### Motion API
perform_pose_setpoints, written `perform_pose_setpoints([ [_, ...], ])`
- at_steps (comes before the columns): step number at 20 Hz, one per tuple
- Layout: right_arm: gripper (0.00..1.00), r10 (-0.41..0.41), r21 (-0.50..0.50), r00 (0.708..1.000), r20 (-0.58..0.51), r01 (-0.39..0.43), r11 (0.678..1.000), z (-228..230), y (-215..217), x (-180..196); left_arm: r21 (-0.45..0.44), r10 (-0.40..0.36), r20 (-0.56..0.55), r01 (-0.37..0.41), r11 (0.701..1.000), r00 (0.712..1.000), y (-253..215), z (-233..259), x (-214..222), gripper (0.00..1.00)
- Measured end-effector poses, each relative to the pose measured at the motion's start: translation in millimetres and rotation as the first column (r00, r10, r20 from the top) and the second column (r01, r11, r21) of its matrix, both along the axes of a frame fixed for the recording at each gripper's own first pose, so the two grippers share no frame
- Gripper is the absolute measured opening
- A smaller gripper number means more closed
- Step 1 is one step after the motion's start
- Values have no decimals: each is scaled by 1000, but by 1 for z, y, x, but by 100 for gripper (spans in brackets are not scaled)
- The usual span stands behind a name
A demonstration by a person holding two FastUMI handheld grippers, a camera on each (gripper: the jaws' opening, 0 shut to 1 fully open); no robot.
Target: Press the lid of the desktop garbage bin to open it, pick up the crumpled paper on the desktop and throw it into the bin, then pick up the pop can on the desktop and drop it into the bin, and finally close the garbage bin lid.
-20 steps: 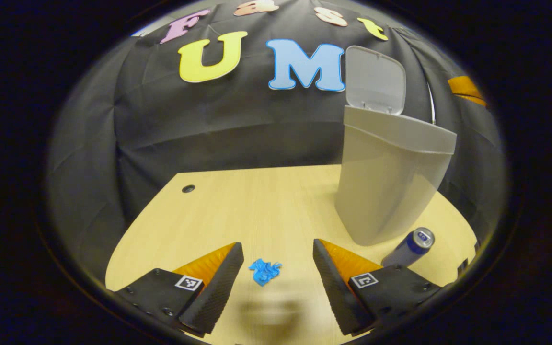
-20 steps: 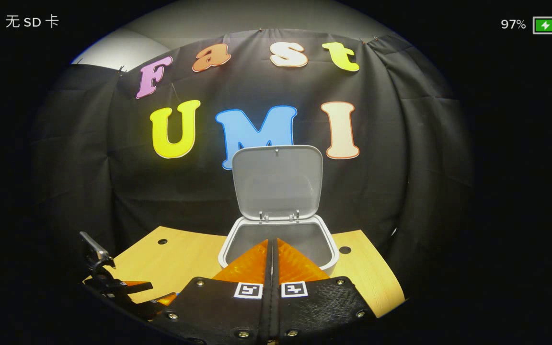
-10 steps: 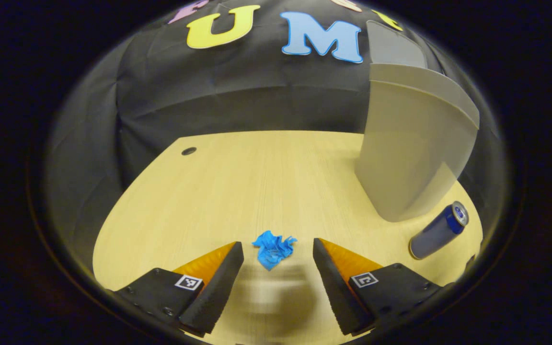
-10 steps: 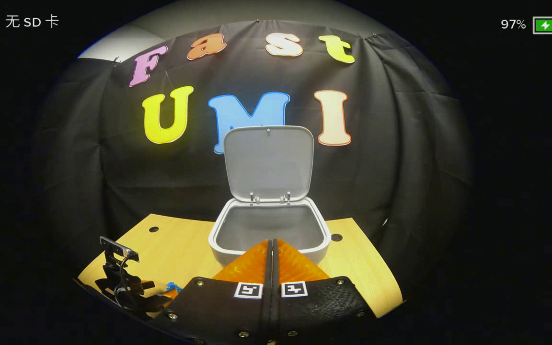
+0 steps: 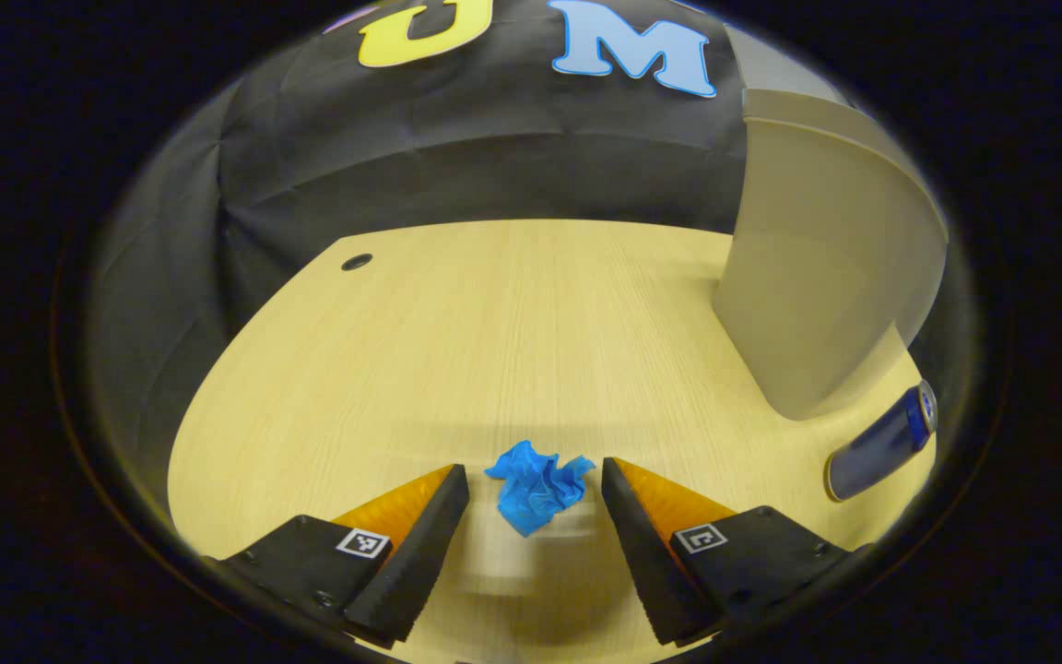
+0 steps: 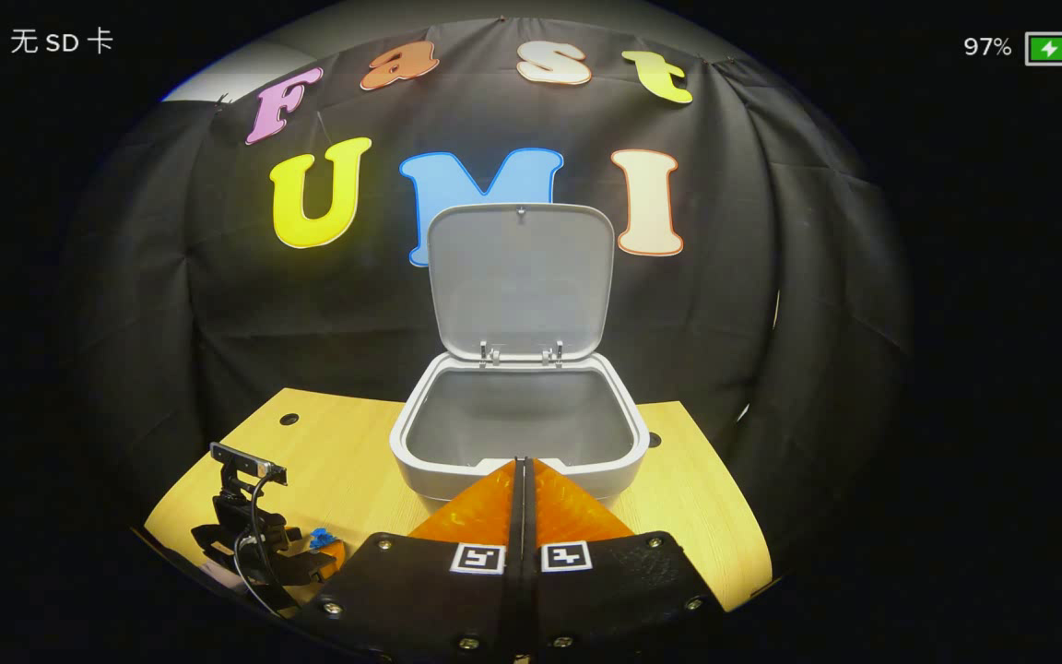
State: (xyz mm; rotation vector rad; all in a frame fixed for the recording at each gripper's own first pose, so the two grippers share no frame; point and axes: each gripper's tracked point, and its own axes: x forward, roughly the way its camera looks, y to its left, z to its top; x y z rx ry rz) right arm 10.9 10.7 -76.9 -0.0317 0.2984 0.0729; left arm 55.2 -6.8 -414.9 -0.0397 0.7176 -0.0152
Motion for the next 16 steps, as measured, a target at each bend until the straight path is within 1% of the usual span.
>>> perform_pose_setpoints([
  [5,0,-1,-14,1000,-26,1,1000,-7,-1,5,15,-23,-21,23,1000,1000,-7,-10,8,97],
  [6,0,-4,-14,1000,-28,3,1000,-7,-2,6,17,-23,-28,23,1000,999,-8,-11,10,96],
  [10,0,-11,-12,999,-40,10,1000,-11,-4,9,13,-24,-29,25,1000,999,-11,-1,24,97],
  [13,0,-12,-7,998,-56,12,1000,-16,-3,9,32,-28,-23,29,999,999,-12,13,41,86],
  [14,0,-12,-4,998,-60,12,1000,-18,-3,10,32,-30,-25,31,999,999,-14,18,47,73],
  [16,0,-11,-5,998,-65,11,1000,-20,-2,10,38,-34,-22,34,999,999,-15,32,59,56],
])
